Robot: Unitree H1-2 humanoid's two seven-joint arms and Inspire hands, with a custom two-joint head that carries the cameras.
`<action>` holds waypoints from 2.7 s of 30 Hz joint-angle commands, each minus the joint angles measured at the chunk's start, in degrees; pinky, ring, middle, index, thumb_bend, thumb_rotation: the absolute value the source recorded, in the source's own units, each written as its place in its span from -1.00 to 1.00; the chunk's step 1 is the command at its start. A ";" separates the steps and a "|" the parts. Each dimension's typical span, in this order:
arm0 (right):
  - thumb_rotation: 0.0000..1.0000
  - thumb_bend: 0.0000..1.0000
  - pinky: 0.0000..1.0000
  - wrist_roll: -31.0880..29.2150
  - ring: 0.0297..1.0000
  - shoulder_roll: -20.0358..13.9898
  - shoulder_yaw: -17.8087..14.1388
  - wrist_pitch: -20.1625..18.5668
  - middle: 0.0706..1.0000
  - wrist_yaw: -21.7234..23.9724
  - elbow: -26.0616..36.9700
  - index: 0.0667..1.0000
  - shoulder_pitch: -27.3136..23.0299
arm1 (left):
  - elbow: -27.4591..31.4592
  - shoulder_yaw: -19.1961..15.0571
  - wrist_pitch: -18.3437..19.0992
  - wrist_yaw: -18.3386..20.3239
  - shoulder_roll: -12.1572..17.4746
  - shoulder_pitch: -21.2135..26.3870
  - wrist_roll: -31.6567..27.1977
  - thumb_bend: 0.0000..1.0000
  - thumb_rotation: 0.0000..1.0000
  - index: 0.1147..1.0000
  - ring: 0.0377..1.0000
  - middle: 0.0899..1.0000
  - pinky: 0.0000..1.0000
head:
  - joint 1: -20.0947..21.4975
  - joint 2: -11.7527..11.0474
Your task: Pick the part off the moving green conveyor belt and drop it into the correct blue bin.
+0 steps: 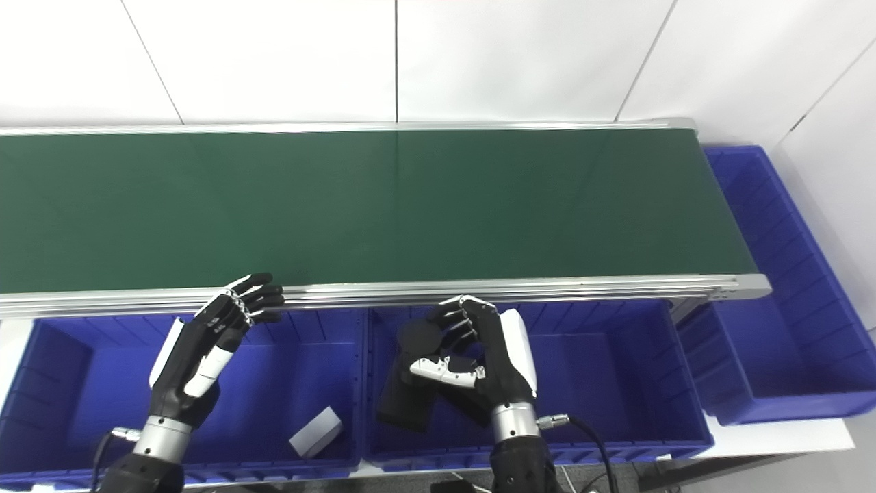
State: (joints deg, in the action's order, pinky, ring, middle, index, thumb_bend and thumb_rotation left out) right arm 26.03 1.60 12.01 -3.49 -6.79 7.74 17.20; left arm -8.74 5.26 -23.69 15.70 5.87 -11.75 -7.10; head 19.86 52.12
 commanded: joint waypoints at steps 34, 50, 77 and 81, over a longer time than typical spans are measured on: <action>-0.52 0.82 0.54 -5.21 0.66 -2.76 2.32 3.75 0.75 4.24 3.46 0.79 0.18 | 1.98 0.11 -1.05 0.08 0.18 0.12 -0.12 0.48 0.47 0.54 0.47 0.47 0.34 | -0.66 -0.73; 0.10 0.36 0.35 -9.39 0.49 -1.74 4.93 9.46 0.57 4.22 6.61 0.65 1.98 | 0.20 0.50 -2.86 0.42 -0.64 -0.33 -0.15 0.43 0.43 0.54 0.45 0.46 0.35 | -4.75 -4.36; 0.12 0.05 0.31 -13.37 0.43 -1.18 5.19 26.24 0.51 4.02 -10.34 0.57 -0.94 | -2.46 0.27 -3.22 1.44 -3.88 -3.06 3.04 0.48 0.41 0.57 0.46 0.51 0.37 | -14.58 -15.43; 0.08 0.07 0.28 -14.11 0.43 -1.80 4.48 28.29 0.50 4.16 -12.28 0.56 -1.13 | -2.89 0.44 -3.22 1.16 -4.11 -3.12 4.16 0.44 0.39 0.58 0.47 0.52 0.37 | -15.46 -16.46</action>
State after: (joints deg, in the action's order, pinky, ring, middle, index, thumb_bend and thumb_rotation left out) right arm 12.51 -0.40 16.62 21.06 -2.70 -5.01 16.59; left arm -12.60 5.52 -24.57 16.87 1.92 -15.21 -3.50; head 4.49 35.69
